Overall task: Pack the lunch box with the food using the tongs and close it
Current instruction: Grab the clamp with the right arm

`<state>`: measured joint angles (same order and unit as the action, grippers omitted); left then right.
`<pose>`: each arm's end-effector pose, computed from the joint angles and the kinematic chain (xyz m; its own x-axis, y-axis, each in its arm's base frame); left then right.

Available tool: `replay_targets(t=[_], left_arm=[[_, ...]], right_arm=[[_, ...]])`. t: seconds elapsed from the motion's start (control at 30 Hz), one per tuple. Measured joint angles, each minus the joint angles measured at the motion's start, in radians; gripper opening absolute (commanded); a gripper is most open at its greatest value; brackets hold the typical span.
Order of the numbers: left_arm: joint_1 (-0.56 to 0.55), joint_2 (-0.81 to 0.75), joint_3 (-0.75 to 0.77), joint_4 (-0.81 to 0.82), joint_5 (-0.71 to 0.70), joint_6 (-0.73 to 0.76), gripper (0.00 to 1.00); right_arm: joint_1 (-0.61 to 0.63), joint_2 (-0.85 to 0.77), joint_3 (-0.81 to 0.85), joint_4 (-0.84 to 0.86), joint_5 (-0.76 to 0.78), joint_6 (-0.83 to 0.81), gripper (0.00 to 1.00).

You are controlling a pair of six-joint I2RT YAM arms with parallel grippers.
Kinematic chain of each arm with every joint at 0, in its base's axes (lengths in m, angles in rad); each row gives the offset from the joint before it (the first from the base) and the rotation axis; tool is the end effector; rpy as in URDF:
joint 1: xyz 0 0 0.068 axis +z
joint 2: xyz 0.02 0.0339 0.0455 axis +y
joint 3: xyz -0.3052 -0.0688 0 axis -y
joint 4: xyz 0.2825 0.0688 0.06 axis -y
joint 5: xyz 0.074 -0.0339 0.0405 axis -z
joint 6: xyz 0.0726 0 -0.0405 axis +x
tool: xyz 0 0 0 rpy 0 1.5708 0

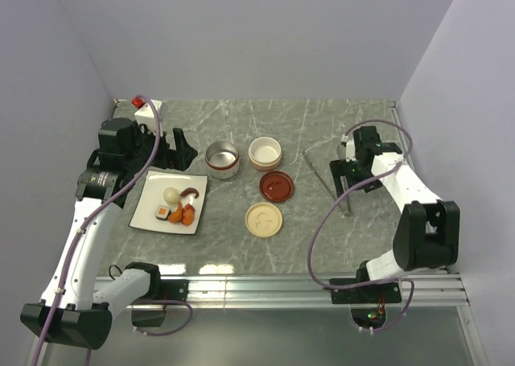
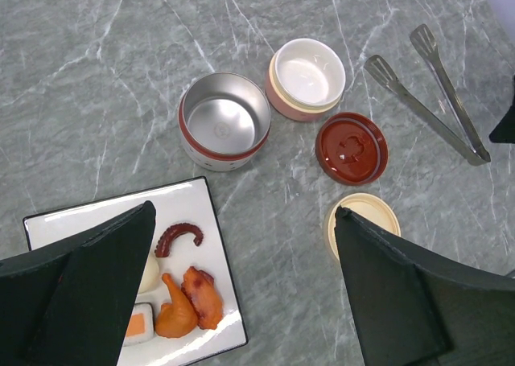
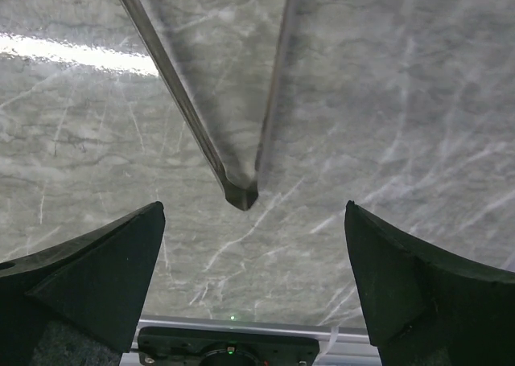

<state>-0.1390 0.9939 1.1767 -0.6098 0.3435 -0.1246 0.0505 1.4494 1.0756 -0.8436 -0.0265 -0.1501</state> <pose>0.2442 -0.0589 0.4207 -0.4609 -0.0537 -0.8858 0.3797 0.8903 -0.2515 0.3182 0.0180 0.2316 -0.9176 -0.1961 -0.3459 -0.1991 0.9796 -0.0272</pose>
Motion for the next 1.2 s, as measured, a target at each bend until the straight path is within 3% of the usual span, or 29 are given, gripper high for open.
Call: replay_targets(t=[0.4,1.2], left_arm=[[0.000,-0.003,0.000,0.000,0.008,0.000,0.99],[0.000,-0.008,-0.012,0.000,0.018,0.000,0.99]], right_arm=[[0.074,0.219,0.031,0.037,0.008,0.016,0.99],[0.092,0.329,0.032,0.233,0.008,0.030,0.97]])
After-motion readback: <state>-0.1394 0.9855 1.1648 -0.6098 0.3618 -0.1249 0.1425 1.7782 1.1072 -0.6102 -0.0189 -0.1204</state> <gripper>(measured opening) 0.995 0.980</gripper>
